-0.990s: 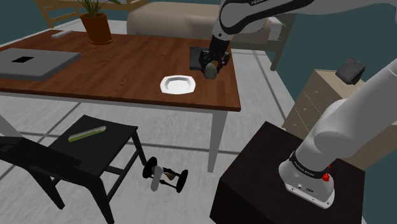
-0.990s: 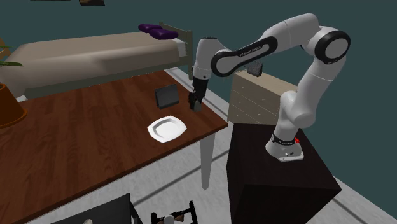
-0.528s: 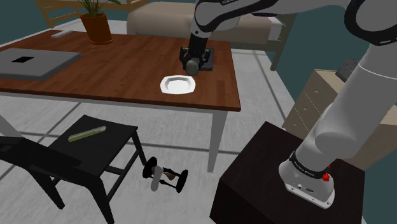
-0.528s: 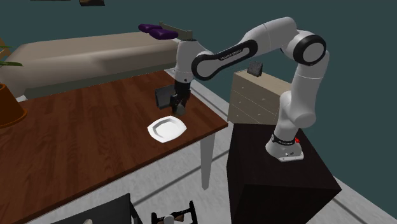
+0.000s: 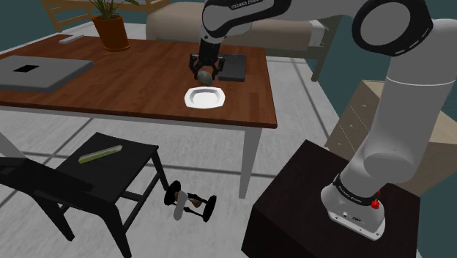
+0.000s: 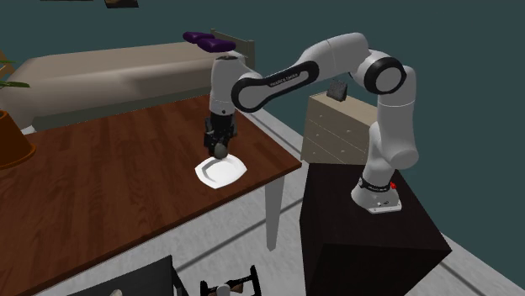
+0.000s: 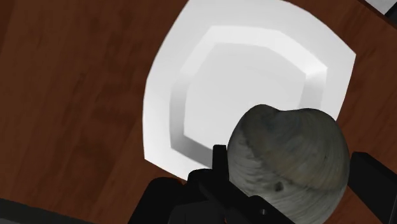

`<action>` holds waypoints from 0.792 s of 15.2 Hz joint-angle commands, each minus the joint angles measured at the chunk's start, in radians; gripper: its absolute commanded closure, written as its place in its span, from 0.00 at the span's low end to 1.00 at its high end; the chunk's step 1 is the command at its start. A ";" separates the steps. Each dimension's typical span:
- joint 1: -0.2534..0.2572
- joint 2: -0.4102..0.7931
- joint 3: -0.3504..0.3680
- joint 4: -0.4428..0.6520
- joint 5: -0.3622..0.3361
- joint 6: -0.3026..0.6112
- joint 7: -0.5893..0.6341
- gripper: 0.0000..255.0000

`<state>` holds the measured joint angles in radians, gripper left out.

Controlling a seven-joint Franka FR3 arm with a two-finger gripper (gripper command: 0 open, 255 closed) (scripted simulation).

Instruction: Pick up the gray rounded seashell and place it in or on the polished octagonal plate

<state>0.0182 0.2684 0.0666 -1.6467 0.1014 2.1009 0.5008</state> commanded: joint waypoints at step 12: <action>0.002 0.049 0.002 -0.100 0.006 0.150 -0.013 1.00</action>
<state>0.0206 0.3137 0.0685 -1.7437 0.1065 2.2428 0.4888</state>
